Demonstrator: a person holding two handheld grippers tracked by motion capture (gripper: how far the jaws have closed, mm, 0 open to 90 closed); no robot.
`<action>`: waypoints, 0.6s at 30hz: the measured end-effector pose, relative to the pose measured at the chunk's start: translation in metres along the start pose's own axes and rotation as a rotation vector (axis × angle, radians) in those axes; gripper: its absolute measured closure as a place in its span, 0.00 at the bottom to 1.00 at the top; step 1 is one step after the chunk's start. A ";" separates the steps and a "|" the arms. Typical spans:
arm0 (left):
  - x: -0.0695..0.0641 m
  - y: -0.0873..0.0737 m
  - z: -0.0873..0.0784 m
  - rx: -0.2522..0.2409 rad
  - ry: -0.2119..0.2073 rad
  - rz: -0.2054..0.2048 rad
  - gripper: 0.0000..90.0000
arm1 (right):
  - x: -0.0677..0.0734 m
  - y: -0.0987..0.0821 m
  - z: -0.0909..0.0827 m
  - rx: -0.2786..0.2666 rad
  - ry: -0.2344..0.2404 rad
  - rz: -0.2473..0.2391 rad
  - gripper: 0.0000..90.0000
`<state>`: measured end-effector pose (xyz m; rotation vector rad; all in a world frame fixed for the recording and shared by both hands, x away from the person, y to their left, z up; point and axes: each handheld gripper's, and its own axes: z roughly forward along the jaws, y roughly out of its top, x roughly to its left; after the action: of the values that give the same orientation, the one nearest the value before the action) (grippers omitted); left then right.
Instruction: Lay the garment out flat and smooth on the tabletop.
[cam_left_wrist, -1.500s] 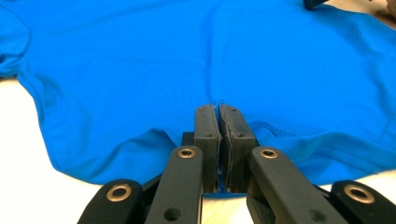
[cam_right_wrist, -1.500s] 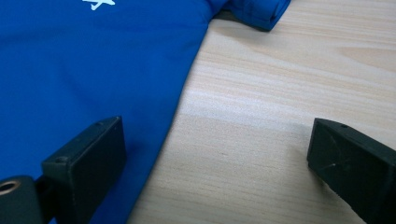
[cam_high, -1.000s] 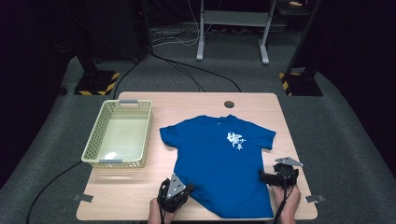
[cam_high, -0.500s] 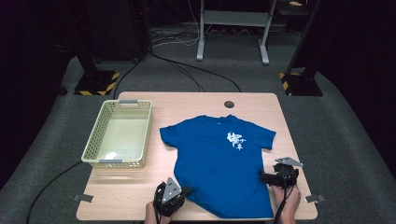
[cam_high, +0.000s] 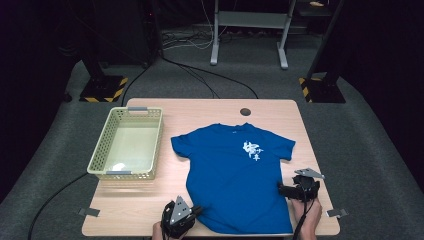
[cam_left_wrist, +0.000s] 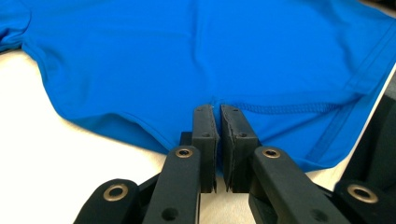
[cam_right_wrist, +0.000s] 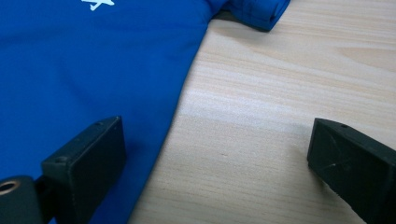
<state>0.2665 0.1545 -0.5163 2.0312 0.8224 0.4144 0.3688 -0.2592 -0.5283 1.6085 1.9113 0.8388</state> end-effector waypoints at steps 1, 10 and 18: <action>0.000 -0.001 0.000 0.004 0.001 0.006 0.93 | 0.000 0.000 0.000 0.000 0.000 0.000 0.04; 0.002 -0.012 -0.008 0.041 -0.016 0.003 0.85 | 0.000 0.000 0.000 0.000 0.000 0.000 0.04; 0.017 -0.004 -0.034 -0.012 0.045 -0.054 0.58 | 0.000 0.000 0.000 0.001 0.000 0.000 0.03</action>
<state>0.2585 0.1887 -0.5014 1.9904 0.8988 0.4347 0.3691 -0.2594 -0.5282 1.6096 1.9116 0.8376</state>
